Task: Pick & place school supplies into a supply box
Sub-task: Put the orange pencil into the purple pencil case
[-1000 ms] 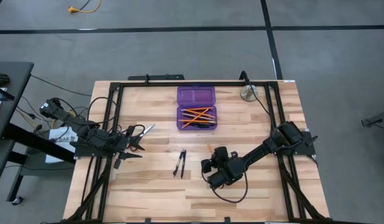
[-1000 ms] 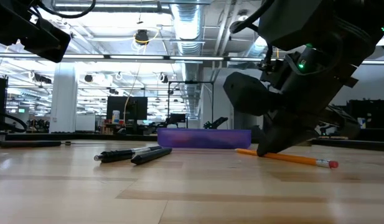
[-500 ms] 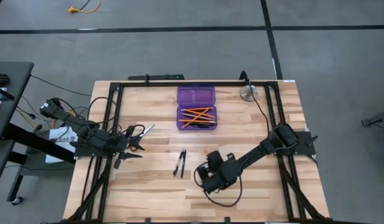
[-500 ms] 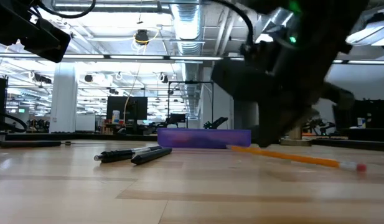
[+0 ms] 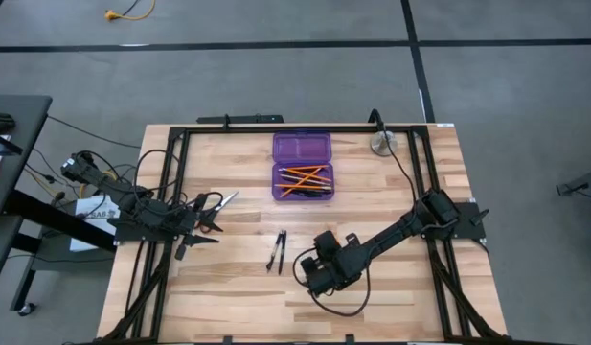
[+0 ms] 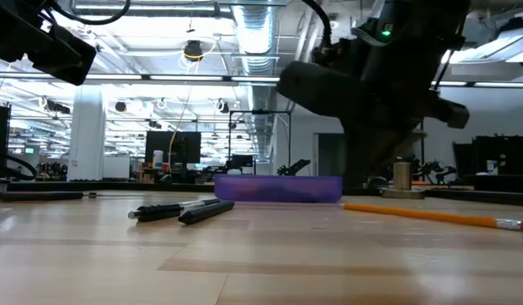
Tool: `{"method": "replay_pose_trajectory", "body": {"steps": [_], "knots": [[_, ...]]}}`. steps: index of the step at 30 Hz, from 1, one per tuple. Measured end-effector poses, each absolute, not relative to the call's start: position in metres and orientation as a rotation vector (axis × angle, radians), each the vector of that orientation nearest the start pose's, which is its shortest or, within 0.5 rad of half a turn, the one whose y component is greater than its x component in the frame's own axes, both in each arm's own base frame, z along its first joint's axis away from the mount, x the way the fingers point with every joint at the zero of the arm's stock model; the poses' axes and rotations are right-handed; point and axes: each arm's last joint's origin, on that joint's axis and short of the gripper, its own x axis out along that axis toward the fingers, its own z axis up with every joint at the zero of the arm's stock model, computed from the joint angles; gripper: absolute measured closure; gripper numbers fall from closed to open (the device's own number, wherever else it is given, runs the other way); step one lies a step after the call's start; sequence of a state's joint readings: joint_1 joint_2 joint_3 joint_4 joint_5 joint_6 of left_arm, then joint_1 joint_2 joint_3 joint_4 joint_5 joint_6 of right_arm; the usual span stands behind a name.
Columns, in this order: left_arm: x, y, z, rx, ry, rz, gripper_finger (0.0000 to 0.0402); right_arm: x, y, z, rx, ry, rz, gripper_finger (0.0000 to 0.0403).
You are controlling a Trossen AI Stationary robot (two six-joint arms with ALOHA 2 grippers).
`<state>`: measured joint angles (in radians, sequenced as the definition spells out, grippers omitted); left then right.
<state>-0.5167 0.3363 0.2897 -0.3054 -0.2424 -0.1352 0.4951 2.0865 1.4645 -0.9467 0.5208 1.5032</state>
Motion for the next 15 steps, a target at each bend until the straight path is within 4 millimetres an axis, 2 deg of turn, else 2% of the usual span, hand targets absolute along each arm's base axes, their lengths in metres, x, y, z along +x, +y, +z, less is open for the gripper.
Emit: {"method": "replay_pose_trajectory", "body": {"steps": [3,6,15], "knots": [[0.098,-0.047,0.206,-0.002,0.345,-0.249,0.0269,0.342,0.170,0.146,0.515,1.036,-0.935,0.0397],[0.098,-0.047,0.206,-0.002,0.345,-0.248,0.0269,0.339,0.169,0.146,0.506,1.081,-0.949,0.0372],[0.098,-0.047,0.206,-0.002,0.345,-0.249,0.0269,0.328,0.164,0.148,0.477,1.132,-1.054,0.0244]]}}
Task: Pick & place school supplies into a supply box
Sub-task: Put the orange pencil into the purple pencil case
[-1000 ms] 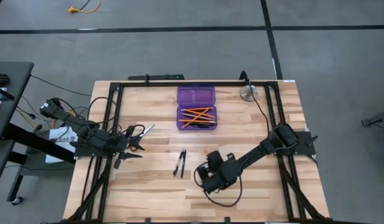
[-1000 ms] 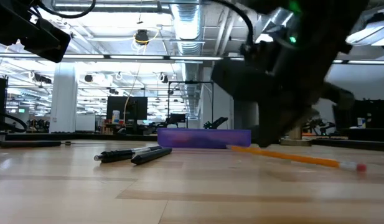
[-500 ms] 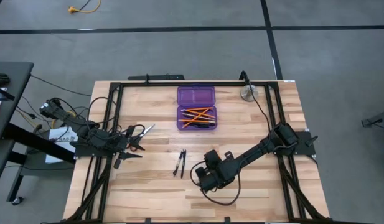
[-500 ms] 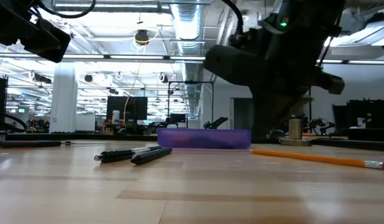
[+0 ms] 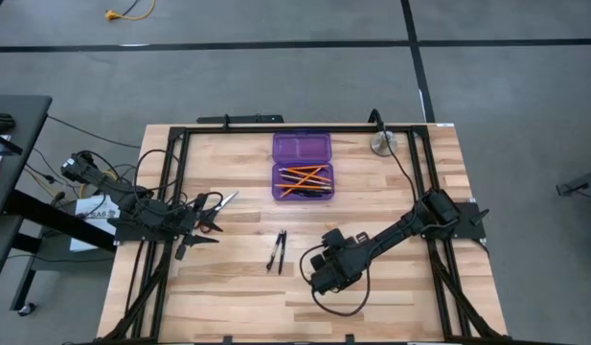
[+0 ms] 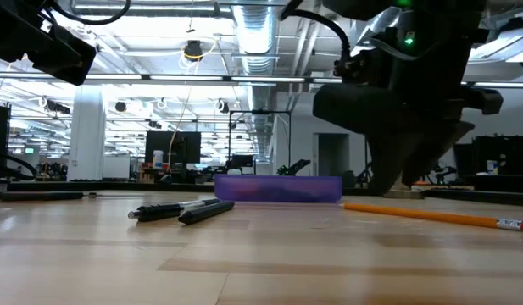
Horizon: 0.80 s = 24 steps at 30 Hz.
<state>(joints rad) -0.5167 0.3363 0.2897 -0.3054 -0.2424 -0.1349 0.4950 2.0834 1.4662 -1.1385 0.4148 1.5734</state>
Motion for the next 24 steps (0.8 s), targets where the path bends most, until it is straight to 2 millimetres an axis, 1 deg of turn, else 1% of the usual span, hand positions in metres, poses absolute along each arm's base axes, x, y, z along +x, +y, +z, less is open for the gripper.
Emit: {"method": "replay_pose_trajectory", "body": {"steps": [3,5,9,15,18,24], "knots": [[0.098,-0.047,0.206,-0.002,0.345,-0.248,0.0269,0.328,0.164,0.148,0.469,1.137,-1.057,0.0205],[0.098,-0.047,0.206,-0.002,0.345,-0.249,0.0269,0.328,0.164,0.148,0.471,1.136,-1.055,0.0187],[0.098,-0.047,0.206,-0.002,0.345,-0.249,0.0269,0.326,0.163,0.139,0.486,1.131,-1.046,0.0169],[0.099,-0.048,0.205,0.003,0.358,-0.247,0.0269,0.320,0.161,0.121,0.540,1.116,-1.014,0.0176],[0.100,-0.049,0.204,0.009,0.373,-0.246,0.0269,0.315,0.158,0.112,0.575,1.098,-1.027,0.0184],[0.105,-0.052,0.199,0.030,0.420,-0.239,0.0269,0.310,0.157,0.106,0.622,1.059,-1.073,0.0202]]}}
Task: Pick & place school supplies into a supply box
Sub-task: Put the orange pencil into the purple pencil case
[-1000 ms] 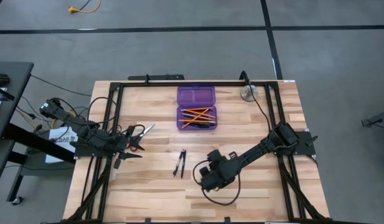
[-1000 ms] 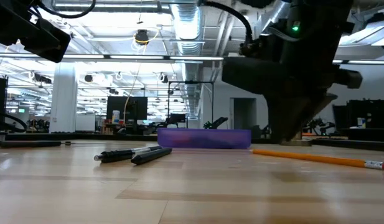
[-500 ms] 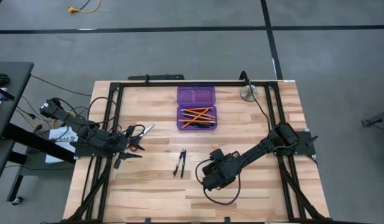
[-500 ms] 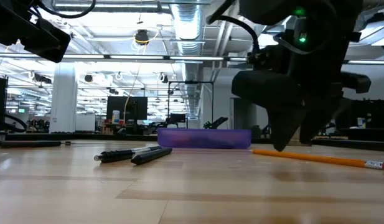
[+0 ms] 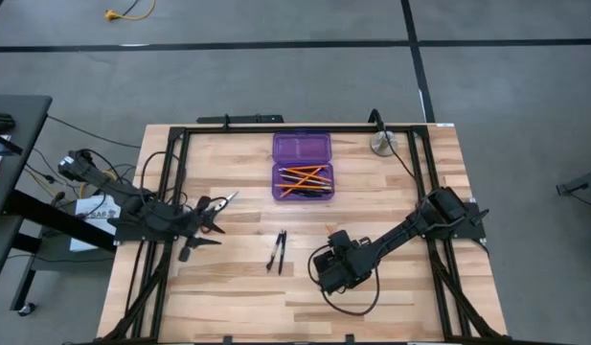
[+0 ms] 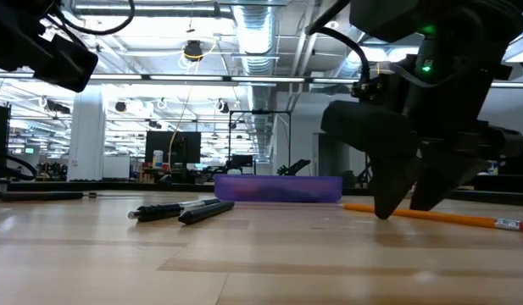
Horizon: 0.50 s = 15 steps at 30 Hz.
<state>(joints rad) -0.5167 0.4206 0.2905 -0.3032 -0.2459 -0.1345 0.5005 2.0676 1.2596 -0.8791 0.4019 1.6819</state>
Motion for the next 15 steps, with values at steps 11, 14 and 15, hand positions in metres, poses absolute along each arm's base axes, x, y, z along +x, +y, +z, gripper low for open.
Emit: {"method": "replay_pose_trajectory", "body": {"steps": [11,14,15], "knots": [[0.1123,-0.0556,0.1904,0.070,0.495,-0.232,0.0269,0.3118,0.1574,0.1051,0.634,1.065,-1.052,0.0313],[0.1129,-0.0560,0.1895,0.073,0.502,-0.232,0.0269,0.3117,0.1571,0.1051,0.633,1.066,-1.054,0.0364],[0.1128,-0.0560,0.1895,0.073,0.502,-0.232,0.0269,0.3117,0.1569,0.1051,0.632,1.066,-1.055,0.0381]]}}
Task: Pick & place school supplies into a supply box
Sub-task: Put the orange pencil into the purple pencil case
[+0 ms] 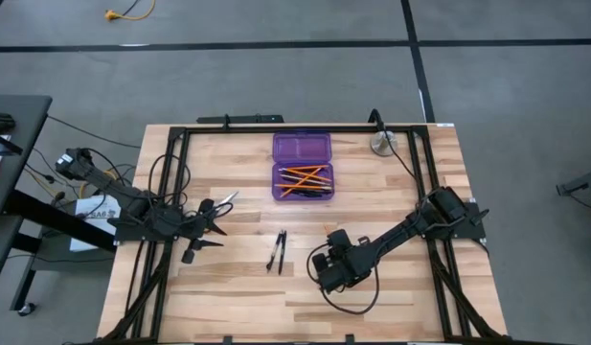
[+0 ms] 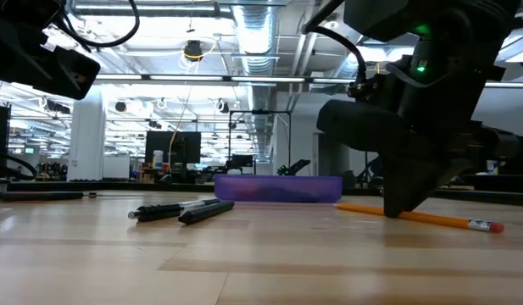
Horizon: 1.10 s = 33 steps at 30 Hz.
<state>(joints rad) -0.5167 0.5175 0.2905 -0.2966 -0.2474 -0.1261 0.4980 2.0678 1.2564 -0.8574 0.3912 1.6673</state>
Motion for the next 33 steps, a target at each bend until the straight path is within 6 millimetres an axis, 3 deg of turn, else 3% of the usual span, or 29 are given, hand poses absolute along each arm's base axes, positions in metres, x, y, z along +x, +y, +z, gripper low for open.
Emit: {"method": "replay_pose_trajectory", "body": {"steps": [11,24,33], "knots": [[0.113,-0.056,0.190,0.075,0.498,-0.233,0.0269,0.312,0.157,0.106,0.633,1.046,-1.069,0.0400],[0.113,-0.056,0.190,0.073,0.494,-0.233,0.0269,0.324,0.160,0.131,0.506,1.041,-1.096,0.0402],[0.113,-0.056,0.190,0.072,0.492,-0.233,0.0269,0.325,0.160,0.134,0.493,1.022,-1.096,0.0400]]}}
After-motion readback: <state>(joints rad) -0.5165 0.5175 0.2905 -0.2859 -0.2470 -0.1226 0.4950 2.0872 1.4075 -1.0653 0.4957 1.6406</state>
